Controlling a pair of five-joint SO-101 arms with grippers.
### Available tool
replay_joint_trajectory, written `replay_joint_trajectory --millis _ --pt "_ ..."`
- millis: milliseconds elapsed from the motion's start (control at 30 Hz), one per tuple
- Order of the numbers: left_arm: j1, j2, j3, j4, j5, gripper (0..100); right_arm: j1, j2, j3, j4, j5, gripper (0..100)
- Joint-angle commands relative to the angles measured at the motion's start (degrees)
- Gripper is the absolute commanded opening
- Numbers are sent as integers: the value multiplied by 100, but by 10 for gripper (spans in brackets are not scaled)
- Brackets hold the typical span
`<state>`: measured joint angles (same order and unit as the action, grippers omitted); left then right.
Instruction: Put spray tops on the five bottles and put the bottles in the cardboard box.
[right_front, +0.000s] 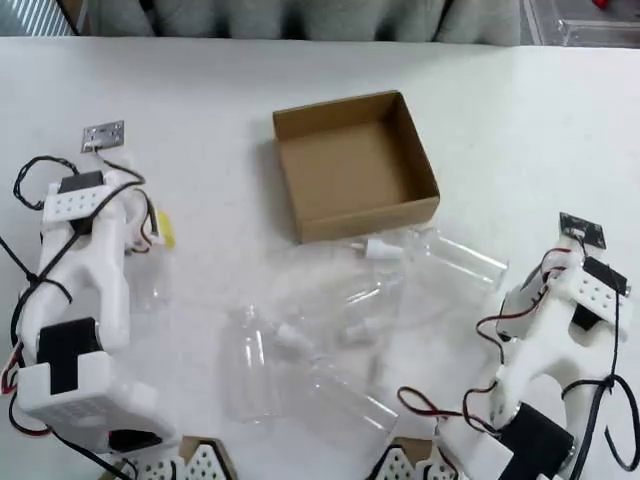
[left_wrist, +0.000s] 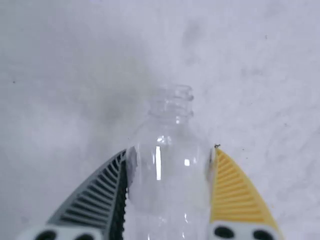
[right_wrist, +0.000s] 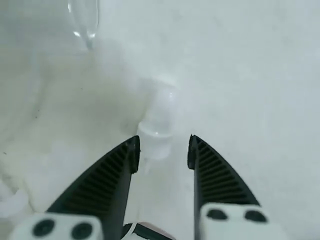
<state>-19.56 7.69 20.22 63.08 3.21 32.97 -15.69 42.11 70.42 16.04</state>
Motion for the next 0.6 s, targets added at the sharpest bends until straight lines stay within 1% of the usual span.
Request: replay_joint_trajectory --millis 0,300,467,500,567 --pt "-75 -391 -44 -141 26 23 57 -163 149 -321 -35 136" --pt "-75 -391 -44 -141 26 23 13 -163 571 -936 -70 134" --pt "-75 -391 -44 -141 26 23 -215 -163 730 -945 -18 128" --pt "-75 -382 -35 -141 26 23 -251 -163 730 -945 -9 117" --pt "-57 -374 -35 -141 26 23 -259 -163 712 -945 18 62"
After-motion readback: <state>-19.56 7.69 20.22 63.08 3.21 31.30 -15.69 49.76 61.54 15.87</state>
